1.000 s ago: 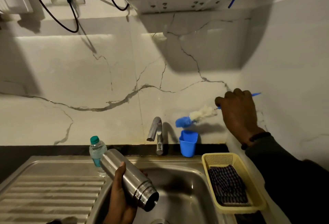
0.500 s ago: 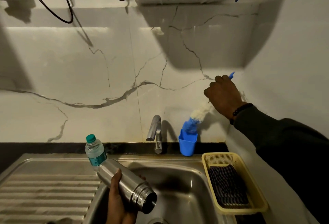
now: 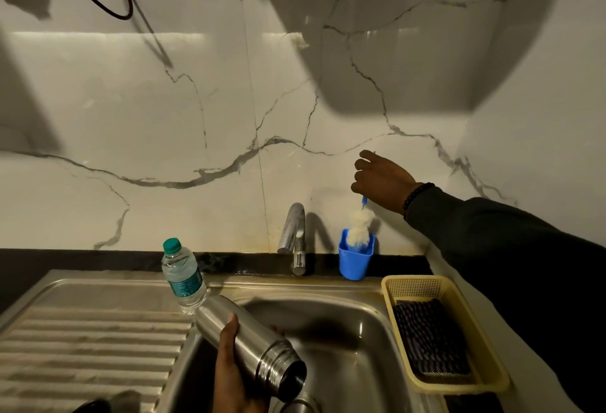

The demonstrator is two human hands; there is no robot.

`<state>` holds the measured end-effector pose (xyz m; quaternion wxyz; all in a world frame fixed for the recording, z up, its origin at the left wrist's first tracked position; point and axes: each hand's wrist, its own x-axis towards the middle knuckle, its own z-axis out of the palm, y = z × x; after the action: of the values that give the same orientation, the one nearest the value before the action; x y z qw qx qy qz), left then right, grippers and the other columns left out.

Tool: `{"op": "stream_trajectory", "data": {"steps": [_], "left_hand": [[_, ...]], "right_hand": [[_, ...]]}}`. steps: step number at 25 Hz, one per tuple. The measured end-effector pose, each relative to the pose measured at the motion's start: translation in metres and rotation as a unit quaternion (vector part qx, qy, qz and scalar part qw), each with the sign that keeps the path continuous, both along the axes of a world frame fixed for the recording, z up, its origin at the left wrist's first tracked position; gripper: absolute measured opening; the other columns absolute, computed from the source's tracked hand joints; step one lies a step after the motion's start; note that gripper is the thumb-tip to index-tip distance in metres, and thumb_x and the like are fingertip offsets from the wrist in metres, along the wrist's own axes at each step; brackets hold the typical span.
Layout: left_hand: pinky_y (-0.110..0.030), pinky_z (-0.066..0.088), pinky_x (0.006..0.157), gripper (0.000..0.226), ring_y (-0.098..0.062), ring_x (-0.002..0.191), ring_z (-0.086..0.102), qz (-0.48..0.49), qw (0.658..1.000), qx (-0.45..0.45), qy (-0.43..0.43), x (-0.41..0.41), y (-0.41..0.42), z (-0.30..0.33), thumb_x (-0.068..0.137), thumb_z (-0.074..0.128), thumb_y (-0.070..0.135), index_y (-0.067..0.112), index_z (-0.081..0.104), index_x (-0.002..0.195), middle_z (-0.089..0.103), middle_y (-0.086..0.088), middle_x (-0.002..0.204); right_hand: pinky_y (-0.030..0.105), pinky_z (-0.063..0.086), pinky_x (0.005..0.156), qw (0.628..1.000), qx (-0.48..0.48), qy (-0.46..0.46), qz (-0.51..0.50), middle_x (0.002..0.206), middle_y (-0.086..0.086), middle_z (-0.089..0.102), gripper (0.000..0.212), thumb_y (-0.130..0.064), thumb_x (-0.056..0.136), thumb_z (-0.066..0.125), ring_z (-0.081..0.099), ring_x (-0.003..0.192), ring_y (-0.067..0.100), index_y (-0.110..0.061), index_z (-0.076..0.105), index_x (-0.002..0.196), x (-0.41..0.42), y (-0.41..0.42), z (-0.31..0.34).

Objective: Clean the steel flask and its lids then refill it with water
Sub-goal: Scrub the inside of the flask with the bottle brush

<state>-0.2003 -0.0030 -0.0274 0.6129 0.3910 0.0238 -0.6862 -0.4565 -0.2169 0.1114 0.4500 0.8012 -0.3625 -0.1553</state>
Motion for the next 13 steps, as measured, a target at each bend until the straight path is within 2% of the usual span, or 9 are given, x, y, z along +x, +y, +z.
{"op": "stream_trajectory", "data": {"steps": [2, 3, 5, 7, 10, 13], "left_hand": [[-0.045, 0.060, 0.052, 0.046, -0.035, 0.065, 0.069, -0.005, 1.000, 0.005, -0.001, 0.001, 0.002, 0.000, 0.090, 0.061, 0.046, 0.004, 0.056, 0.110, 0.067, -0.023, 0.082], [-0.045, 0.060, 0.052, 0.045, -0.035, 0.062, 0.070, -0.002, 1.000, 0.011, -0.002, 0.002, 0.002, -0.002, 0.090, 0.061, 0.046, 0.004, 0.057, 0.108, 0.068, -0.023, 0.078], [-0.045, 0.061, 0.055, 0.042, -0.036, 0.070, 0.068, 0.001, 1.000, 0.022, -0.006, 0.002, 0.003, -0.004, 0.090, 0.061, 0.045, 0.006, 0.056, 0.106, 0.067, -0.022, 0.081], [-0.045, 0.061, 0.057, 0.042, -0.036, 0.079, 0.064, -0.003, 0.999, 0.031, -0.007, 0.000, 0.005, -0.004, 0.090, 0.061, 0.045, 0.006, 0.055, 0.106, 0.063, -0.023, 0.089], [-0.046, 0.060, 0.056, 0.043, -0.036, 0.081, 0.061, -0.017, 0.999, 0.041, -0.003, -0.003, 0.007, -0.001, 0.091, 0.061, 0.046, 0.005, 0.053, 0.103, 0.061, -0.023, 0.091], [-0.045, 0.060, 0.052, 0.044, -0.035, 0.079, 0.062, -0.029, 0.999, 0.045, 0.002, -0.004, 0.007, -0.001, 0.090, 0.061, 0.046, 0.004, 0.053, 0.102, 0.062, -0.023, 0.088]], "right_hand": [[0.040, 0.023, 0.115, 0.999, 0.007, -0.033, 0.009, 0.095, -0.003, 0.070, 0.027, -0.001, 0.086, 0.057, 0.055, 0.114, 0.027, -0.023, 0.066, 0.099, -0.004, -0.007, -0.003], [0.041, 0.022, 0.115, 0.998, -0.006, -0.050, 0.035, 0.100, -0.001, 0.070, 0.028, -0.001, 0.085, 0.058, 0.053, 0.120, 0.029, -0.023, 0.067, 0.101, -0.004, -0.011, -0.003], [0.042, 0.027, 0.115, 0.991, -0.020, -0.096, 0.094, 0.106, 0.002, 0.071, 0.030, 0.002, 0.079, 0.067, 0.054, 0.125, 0.030, -0.021, 0.070, 0.097, -0.008, -0.011, -0.002], [0.042, 0.023, 0.115, 0.979, -0.003, -0.141, 0.145, 0.118, 0.004, 0.068, 0.038, 0.007, 0.074, 0.070, 0.050, 0.130, 0.030, -0.019, 0.071, 0.101, -0.013, -0.012, -0.002], [0.039, 0.011, 0.118, 0.962, 0.007, -0.191, 0.195, 0.135, 0.004, 0.059, 0.044, 0.009, 0.078, 0.062, 0.041, 0.137, 0.028, -0.018, 0.067, 0.113, -0.017, -0.007, 0.001], [0.039, 0.012, 0.119, 0.953, -0.003, -0.231, 0.196, 0.140, 0.004, 0.054, 0.041, 0.005, 0.084, 0.053, 0.037, 0.139, 0.027, -0.017, 0.066, 0.117, -0.021, -0.001, -0.001]]}}
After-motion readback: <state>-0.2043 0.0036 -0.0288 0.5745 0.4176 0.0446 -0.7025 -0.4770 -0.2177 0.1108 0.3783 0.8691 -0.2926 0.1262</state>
